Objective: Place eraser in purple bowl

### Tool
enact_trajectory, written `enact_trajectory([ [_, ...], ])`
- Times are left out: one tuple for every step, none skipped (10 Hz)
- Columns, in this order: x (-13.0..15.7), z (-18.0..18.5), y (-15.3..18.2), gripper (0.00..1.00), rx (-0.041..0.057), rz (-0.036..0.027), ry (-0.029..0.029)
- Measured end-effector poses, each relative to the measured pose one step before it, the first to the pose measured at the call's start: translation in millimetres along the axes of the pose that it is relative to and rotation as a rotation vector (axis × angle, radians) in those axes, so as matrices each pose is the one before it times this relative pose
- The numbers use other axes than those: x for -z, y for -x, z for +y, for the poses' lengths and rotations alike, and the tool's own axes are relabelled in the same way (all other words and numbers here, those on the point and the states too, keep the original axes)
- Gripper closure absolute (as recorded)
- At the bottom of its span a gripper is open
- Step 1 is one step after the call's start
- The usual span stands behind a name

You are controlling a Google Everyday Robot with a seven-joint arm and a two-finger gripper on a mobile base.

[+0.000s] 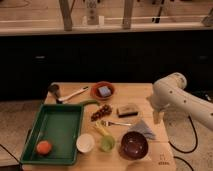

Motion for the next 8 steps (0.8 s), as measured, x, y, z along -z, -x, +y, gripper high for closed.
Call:
enact_trajectory([
  [-4.17,-3.08,2.54,0.2,0.013,-0.00415,-0.00079],
  [-4.9,-2.3,0.38,0.2,0.01237,-0.00192,0.00024],
  [-4.58,-3.66,1.42,0.2,0.01417,-0.00549,-0.00118],
  [-4.17,-1.72,0.48,0.2,0.00866,-0.00487,0.00018],
  [-3.48,-3.5,1.75,0.2,0.00934,-0.00673,-0.00257],
  [-4.35,-2.62,0.68,0.2,0.00901,-0.0073,-0.00203],
  [-4.15,-1.95,2.37,0.2,0.00974,-0.00916,0.00054],
  [-3.08,-2.07,1.55,0.2,0.01066,-0.00648,-0.00074],
])
